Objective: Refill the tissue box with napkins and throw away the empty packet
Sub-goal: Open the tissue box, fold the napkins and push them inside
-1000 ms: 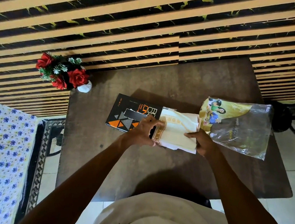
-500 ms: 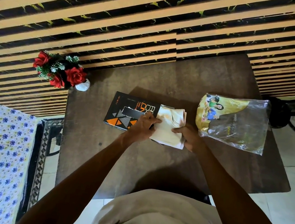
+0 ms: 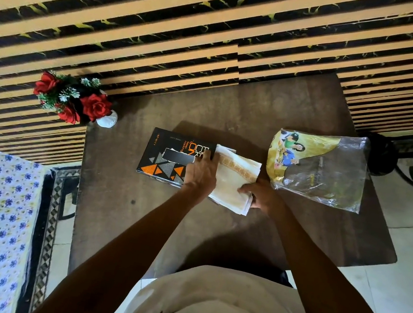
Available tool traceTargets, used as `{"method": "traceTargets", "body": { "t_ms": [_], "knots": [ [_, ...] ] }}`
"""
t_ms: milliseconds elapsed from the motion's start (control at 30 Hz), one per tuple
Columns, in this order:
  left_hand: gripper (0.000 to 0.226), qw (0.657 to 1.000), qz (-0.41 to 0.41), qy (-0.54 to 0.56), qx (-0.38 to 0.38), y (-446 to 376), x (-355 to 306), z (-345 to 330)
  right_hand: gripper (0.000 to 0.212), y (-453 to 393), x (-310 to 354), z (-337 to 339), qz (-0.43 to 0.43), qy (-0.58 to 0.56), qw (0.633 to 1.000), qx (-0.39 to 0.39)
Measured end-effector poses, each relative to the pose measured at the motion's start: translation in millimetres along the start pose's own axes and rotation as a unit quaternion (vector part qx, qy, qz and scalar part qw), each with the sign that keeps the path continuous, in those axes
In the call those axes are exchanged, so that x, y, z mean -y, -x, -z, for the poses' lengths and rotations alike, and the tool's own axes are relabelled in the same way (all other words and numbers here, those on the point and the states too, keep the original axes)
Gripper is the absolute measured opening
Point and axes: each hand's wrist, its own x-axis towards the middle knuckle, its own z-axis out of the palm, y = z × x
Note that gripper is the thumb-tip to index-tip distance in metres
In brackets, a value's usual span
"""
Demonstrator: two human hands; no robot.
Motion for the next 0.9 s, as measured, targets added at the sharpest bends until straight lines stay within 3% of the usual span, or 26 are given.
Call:
{"method": "traceTargets", "body": {
  "t_ms": [233, 333, 433, 533, 600, 667, 733, 833, 900],
  "knots": [
    [0.070, 0.997, 0.000, -0.022, 0.070, -9.2, 0.7, 3.9, 0.061, -16.6, 10.6, -9.1, 0.003, 0.002, 1.000, -0.024],
    [0.078, 0.997, 0.000, -0.019, 0.076, -13.4, 0.8, 5.2, 0.078, -14.3, 14.1, -20.9, 0.021, 0.061, 0.994, -0.086],
    [0.079, 0.997, -0.021, 0.023, 0.071, -11.0, 2.9, 4.9, 0.053, 16.3, 31.2, -40.2, 0.082, 0.107, 0.980, -0.144],
    [0.081, 0.993, -0.058, 0.073, 0.072, -4.8, 14.5, 2.4, 0.048, 13.9, 27.9, -37.5, 0.104, 0.088, 0.986, -0.098],
    [0.073, 0.991, -0.061, 0.086, 0.078, -0.4, 24.2, -1.5, 0.069, 8.0, 21.1, -31.5, 0.106, 0.108, 0.988, -0.030],
    [0.067, 0.991, -0.057, 0.096, 0.074, 2.5, 28.4, -5.6, 0.109, -20.9, 1.5, -19.1, 0.114, 0.180, 0.977, -0.029],
    [0.063, 0.993, -0.054, 0.086, 0.059, 3.9, 24.9, -7.7, 0.133, -56.1, -22.0, -11.2, 0.129, 0.236, 0.963, -0.029],
    [0.064, 0.998, -0.042, 0.046, 0.027, 6.0, 13.1, -9.0, 0.143, -38.5, -13.3, -20.8, 0.150, 0.271, 0.948, -0.079],
    [0.065, 0.998, -0.037, 0.053, 0.017, 5.8, 11.8, -9.6, 0.132, -16.2, -2.7, -30.4, 0.150, 0.255, 0.949, -0.108]
  ]
}}
